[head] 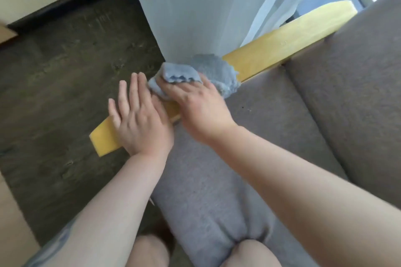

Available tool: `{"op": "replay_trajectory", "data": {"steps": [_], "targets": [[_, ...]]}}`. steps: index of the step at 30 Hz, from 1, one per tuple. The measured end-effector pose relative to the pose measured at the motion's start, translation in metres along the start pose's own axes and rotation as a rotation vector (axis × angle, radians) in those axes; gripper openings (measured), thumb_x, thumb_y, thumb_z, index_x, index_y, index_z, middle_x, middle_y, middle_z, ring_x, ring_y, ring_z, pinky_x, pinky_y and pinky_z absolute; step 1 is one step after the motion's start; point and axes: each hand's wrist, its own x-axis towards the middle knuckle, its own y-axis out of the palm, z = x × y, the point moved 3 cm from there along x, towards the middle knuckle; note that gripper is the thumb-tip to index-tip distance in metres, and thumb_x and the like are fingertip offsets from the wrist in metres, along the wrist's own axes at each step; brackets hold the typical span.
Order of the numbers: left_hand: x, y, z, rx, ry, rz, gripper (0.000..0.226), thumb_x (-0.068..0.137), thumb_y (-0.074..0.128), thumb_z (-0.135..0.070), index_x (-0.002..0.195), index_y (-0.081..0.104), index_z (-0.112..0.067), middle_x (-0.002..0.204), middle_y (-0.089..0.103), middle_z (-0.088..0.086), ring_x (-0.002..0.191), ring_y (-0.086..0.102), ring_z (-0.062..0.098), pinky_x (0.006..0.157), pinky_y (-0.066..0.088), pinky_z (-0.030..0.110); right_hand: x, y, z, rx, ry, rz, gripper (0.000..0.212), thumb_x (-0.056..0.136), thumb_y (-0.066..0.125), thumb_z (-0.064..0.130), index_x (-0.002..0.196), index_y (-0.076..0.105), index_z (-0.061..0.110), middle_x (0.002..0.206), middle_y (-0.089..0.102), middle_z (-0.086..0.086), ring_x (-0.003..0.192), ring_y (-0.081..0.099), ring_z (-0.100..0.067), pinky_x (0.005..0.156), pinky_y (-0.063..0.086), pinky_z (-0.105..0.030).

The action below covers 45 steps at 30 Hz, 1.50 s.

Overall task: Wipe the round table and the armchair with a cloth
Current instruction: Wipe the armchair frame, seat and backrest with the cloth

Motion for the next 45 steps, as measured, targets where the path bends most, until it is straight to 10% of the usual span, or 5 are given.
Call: {"op": "replay_trajectory", "data": {"steps": [15, 21, 27, 32, 45], "targets": [[-0.023, -0.012, 0.055, -0.078, -0.030, 0.017, 0.052, 0.104, 0.023, -0.034, 0.151, 0.033, -0.017, 0.154, 0.038, -0.002, 0.145, 0.028, 0.019, 0.118, 0.015, 0.037, -0.027, 0.016, 0.035, -0.112, 0.234, -0.119, 0.056, 0.081, 0.039, 0.013, 0.135, 0.055, 0.017, 0.124, 0.064, -0.002, 0.114, 0.051, -0.022, 0.109, 0.027, -0.042], [-0.023, -0.010, 0.057, -0.060, -0.067, 0.002, 0.055, 0.103, 0.023, -0.034, 0.152, 0.030, -0.009, 0.155, 0.037, 0.005, 0.145, 0.028, 0.022, 0.117, 0.018, 0.038, 0.055, 0.015, 0.031, -0.180, 0.104, 0.305, 0.041, 0.090, 0.030, 0.026, 0.105, 0.067, 0.020, 0.106, 0.067, -0.006, 0.101, 0.057, -0.031, 0.079, 0.029, -0.034], [-0.021, -0.008, 0.055, -0.078, -0.081, -0.073, 0.050, 0.103, 0.030, -0.030, 0.147, 0.040, -0.010, 0.149, 0.045, 0.004, 0.140, 0.038, 0.024, 0.114, 0.028, 0.041, 0.018, 0.020, 0.036, -0.138, 0.343, -0.132, 0.035, 0.083, 0.039, 0.019, 0.100, 0.069, 0.019, 0.101, 0.070, -0.003, 0.101, 0.057, -0.027, 0.103, 0.026, -0.039], [-0.024, -0.010, 0.066, -0.167, 0.060, -0.003, 0.051, 0.103, 0.028, -0.030, 0.151, 0.035, -0.015, 0.154, 0.038, 0.002, 0.144, 0.031, 0.021, 0.116, 0.024, 0.040, -0.048, 0.049, 0.044, -0.109, -0.092, -0.087, 0.046, 0.089, 0.050, 0.010, 0.134, 0.055, 0.016, 0.095, 0.069, -0.001, 0.090, 0.053, -0.020, 0.112, 0.024, -0.041], [-0.019, -0.015, 0.060, -0.152, 0.011, -0.010, 0.044, 0.101, 0.028, -0.032, 0.140, 0.047, -0.029, 0.142, 0.051, -0.008, 0.131, 0.042, 0.019, 0.102, 0.028, 0.041, -0.053, 0.013, -0.019, -0.173, 0.156, -0.213, 0.045, 0.097, 0.042, 0.021, 0.141, 0.047, 0.017, 0.142, 0.052, -0.002, 0.126, 0.048, -0.019, 0.113, 0.025, -0.039]]}}
